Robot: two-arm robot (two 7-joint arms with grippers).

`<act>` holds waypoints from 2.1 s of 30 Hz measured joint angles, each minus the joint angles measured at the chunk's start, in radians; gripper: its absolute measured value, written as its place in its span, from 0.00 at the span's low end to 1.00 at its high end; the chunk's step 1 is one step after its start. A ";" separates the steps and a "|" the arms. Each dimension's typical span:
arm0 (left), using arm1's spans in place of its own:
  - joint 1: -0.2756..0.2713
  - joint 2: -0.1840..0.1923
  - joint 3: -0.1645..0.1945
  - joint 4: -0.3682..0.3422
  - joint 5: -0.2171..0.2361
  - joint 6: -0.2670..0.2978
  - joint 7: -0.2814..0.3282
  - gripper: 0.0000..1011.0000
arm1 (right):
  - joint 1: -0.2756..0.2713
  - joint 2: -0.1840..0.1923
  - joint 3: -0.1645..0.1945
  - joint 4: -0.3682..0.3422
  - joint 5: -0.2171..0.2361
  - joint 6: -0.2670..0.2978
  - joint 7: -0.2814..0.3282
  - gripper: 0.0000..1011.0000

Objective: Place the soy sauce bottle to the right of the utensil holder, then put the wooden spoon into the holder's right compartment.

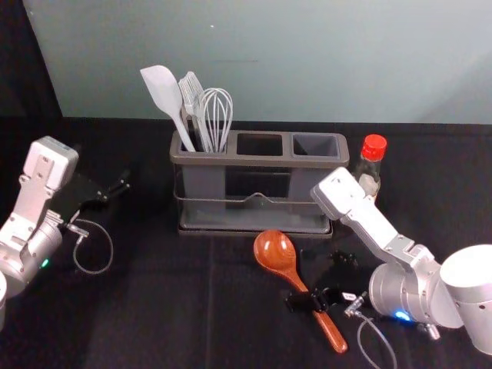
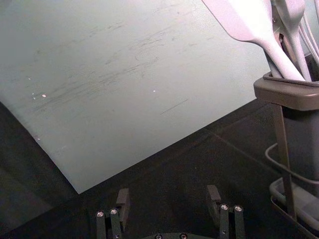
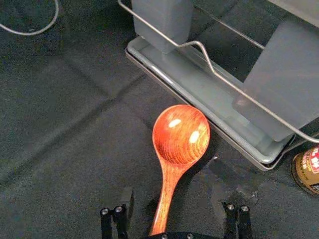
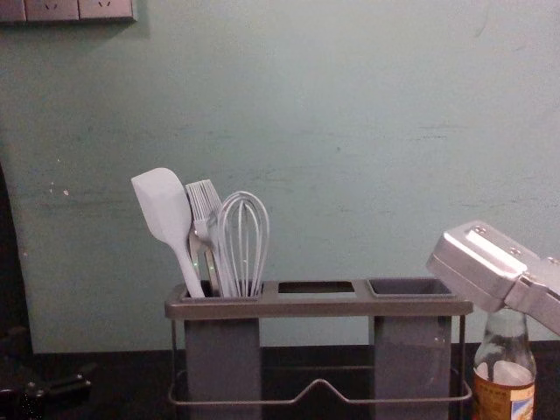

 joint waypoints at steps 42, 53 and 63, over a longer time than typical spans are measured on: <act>0.000 0.000 0.000 0.000 0.000 0.000 0.000 0.99 | -0.026 -0.072 0.033 0.045 -0.084 -0.015 0.034 0.70; 0.000 0.000 0.000 0.000 0.000 0.000 0.000 0.99 | -0.036 -0.078 0.040 0.041 -0.107 -0.017 0.055 0.33; 0.000 0.000 0.000 0.000 0.000 0.000 0.000 0.99 | -0.044 -0.088 0.053 0.044 -0.123 -0.019 0.069 0.13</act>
